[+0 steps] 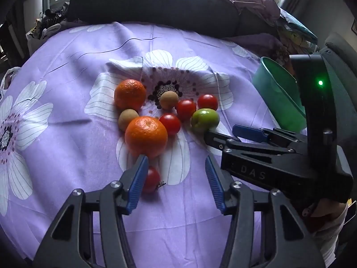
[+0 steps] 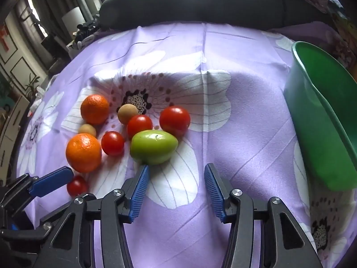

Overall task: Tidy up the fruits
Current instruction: 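Move the right gripper toward the green tomato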

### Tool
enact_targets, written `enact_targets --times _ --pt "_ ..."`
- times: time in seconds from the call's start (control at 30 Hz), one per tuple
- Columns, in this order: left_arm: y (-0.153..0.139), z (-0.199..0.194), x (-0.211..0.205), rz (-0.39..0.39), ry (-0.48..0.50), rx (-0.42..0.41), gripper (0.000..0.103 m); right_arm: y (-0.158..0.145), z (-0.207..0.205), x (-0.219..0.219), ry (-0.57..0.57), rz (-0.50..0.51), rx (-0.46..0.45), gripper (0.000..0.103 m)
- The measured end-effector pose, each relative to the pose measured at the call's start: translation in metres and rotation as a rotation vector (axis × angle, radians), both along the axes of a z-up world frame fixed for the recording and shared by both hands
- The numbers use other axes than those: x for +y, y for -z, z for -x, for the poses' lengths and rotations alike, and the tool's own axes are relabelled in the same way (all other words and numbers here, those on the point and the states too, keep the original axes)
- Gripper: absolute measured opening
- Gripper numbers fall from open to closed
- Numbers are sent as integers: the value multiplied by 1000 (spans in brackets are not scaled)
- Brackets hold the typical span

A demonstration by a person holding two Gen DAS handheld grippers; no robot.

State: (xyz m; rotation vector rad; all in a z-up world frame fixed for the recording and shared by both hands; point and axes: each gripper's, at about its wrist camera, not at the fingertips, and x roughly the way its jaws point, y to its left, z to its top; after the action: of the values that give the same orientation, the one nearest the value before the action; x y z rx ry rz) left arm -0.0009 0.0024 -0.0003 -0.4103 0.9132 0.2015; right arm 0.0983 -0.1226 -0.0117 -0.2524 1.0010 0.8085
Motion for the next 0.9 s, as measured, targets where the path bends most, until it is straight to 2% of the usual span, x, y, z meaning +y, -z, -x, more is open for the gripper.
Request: enact_targets --times 0.1,0.17,0.23,0.3,0.37,0.4,0.57,0.9 --pt "2 1 9 14 -31 17 52 1 0 12 2 52 -21 61" --pt "5 9 11 4 -60 34 52 4 -1 21 -4 65 -44 71" --pt "9 3 16 3 -88 76 52 5 2 25 -19 97 -60 75" --pt "15 3 25 44 -111 114 51 8 5 31 -30 144 -86 81" --pt "14 6 30 56 -111 87 50 12 1 34 -16 162 -71 100" --pt "15 5 31 66 -109 88 49 14 -3 34 -5 175 -57 103" --pt "13 6 28 6 -99 92 50 14 -11 33 -1 176 -50 103" --pt "17 2 29 5 -96 75 50 14 -9 33 6 180 -56 103"
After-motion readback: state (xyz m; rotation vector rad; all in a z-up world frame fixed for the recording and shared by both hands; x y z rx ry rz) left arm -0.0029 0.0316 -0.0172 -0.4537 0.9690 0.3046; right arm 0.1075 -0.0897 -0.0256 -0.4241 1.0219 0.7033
